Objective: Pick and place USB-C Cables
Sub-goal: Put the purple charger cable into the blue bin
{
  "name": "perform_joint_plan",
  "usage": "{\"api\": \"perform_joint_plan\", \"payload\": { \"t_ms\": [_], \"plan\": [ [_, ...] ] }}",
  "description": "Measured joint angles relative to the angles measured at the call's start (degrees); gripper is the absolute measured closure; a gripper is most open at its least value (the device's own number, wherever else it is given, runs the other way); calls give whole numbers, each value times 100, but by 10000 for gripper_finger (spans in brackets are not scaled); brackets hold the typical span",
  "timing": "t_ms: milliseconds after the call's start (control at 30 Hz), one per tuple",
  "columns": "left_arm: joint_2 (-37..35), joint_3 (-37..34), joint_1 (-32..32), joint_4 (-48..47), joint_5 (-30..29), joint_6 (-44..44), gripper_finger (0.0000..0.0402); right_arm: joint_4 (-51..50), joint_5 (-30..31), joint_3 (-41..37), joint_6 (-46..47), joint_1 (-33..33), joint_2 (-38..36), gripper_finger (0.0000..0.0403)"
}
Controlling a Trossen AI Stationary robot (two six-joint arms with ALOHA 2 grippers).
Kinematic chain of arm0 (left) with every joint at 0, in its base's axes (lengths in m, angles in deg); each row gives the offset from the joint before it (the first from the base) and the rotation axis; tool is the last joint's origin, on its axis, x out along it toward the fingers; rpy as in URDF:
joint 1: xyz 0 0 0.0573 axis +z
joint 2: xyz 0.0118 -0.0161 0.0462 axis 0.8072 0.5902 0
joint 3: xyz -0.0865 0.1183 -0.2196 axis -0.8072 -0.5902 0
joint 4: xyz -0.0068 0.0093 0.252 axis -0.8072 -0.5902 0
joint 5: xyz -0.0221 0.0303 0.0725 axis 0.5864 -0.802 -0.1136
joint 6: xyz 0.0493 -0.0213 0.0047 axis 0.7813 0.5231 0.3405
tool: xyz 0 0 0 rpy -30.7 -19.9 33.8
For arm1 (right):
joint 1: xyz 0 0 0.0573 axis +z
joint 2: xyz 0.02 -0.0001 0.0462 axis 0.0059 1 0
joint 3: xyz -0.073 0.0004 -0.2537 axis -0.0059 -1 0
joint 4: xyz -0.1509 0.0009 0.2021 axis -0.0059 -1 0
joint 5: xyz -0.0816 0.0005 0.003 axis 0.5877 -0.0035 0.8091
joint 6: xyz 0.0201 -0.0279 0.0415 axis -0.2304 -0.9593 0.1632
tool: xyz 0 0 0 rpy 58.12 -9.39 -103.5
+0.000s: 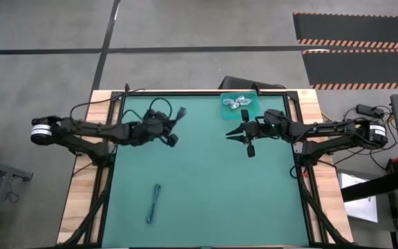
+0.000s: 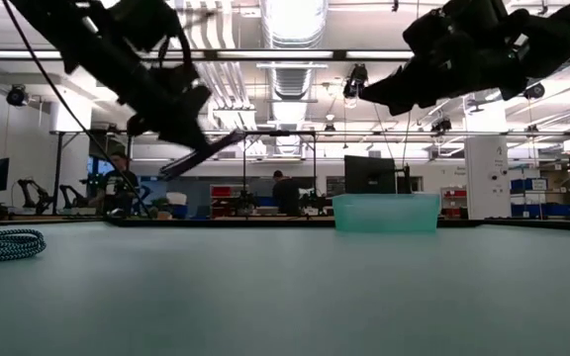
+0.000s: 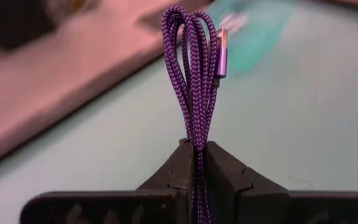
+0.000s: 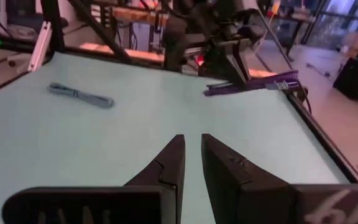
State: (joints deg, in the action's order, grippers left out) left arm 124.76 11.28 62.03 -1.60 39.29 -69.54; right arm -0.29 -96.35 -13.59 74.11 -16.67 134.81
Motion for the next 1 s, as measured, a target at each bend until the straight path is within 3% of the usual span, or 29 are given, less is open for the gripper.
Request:
{"api": "perform_joint_plan", "payload": {
  "t_ms": [167, 433, 633, 1000],
  "plan": [
    [61, -112, -481, 1641, 110, 989, 389, 475, 1, -24, -9, 154, 0, 360],
    [394, -152, -886, 3280, 785, 1869, 389, 1222, 16, -24, -11, 391, 0, 360],
    [858, -152, -1007, 4449, 1004, 2110, 389, 1699, 229, -17, -13, 571, 78, 360],
    [1876, -65, -1014, 6210, 1407, 2112, 389, 2384, 472, 288, 93, 663, 959, 360]
  ]
}}
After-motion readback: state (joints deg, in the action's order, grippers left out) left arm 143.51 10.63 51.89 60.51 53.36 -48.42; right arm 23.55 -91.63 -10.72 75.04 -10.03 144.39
